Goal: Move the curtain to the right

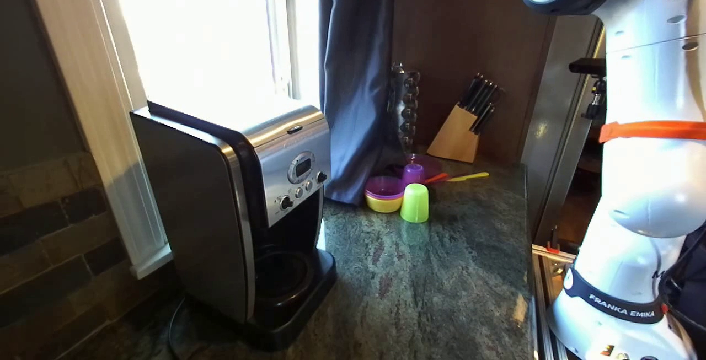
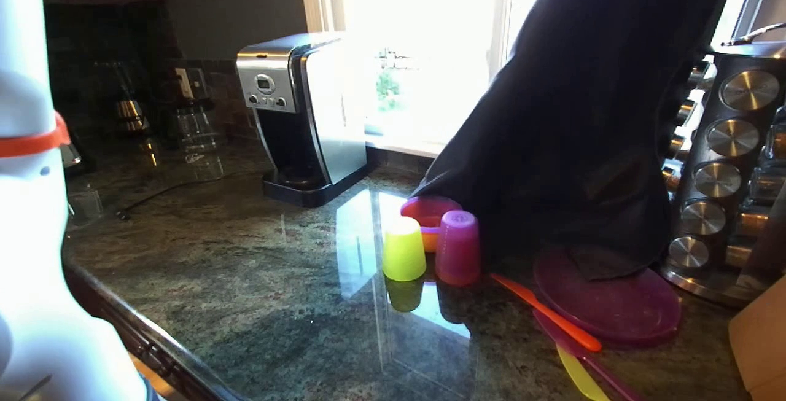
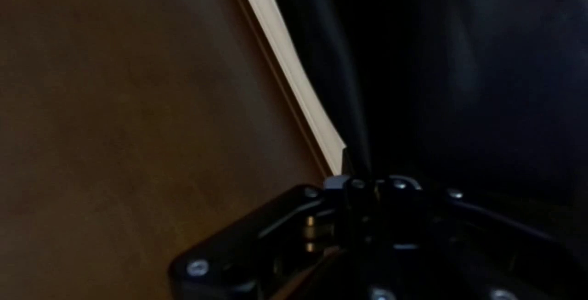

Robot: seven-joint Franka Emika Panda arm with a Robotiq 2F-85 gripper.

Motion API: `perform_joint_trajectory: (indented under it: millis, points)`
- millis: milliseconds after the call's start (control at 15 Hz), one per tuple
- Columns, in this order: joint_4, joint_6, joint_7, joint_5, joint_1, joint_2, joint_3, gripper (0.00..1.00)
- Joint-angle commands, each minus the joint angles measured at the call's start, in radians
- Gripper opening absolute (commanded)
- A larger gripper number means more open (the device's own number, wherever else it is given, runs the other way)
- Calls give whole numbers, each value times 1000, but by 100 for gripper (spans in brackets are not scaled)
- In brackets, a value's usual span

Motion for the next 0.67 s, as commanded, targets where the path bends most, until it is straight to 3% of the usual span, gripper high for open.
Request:
perform_joint_trajectory:
  millis: [0,600]
  points:
    - [135,-122,83,-1,-42,91,-49,0]
    - [195,-148,183,-17,-58,164,-134,0]
